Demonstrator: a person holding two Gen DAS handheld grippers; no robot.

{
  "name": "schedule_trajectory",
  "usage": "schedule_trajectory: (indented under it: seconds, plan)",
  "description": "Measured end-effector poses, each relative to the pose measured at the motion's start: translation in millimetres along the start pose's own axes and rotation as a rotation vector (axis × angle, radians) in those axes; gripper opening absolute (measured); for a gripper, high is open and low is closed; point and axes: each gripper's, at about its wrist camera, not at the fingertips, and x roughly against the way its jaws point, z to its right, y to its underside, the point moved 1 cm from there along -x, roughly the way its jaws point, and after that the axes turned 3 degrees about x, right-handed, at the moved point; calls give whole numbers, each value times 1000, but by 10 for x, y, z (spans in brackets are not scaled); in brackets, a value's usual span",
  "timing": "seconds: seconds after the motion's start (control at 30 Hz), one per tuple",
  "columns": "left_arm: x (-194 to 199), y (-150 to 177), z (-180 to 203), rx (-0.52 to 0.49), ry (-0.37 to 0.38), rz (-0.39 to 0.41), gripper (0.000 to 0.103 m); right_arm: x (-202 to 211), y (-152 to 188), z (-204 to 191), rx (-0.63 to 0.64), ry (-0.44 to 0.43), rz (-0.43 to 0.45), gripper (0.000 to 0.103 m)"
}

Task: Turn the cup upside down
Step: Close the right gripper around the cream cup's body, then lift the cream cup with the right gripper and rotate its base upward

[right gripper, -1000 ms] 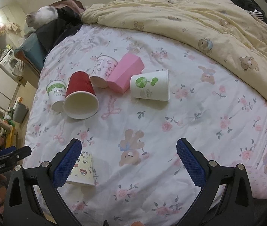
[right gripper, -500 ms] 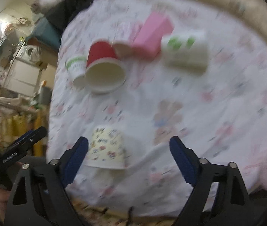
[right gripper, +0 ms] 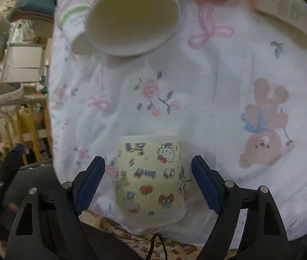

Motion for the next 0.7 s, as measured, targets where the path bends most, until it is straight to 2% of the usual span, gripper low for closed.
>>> schedule_trajectory:
  seconds: [0.1, 0.33, 0.6, 0.7]
  plan:
    - [1, -3, -4, 0, 0, 0, 95, -33, -27, 27, -8, -11, 5, 61]
    - [-3, 8, 8, -6, 2, -3, 95, 310, 50, 22, 21, -49, 51, 61]
    - [-22, 36, 95, -21, 1, -2, 95, 996, 285, 43, 39, -140, 211, 61]
    - [-59, 45, 111, -27, 2, -7, 95, 1057, 331, 121, 52, -149, 271, 61]
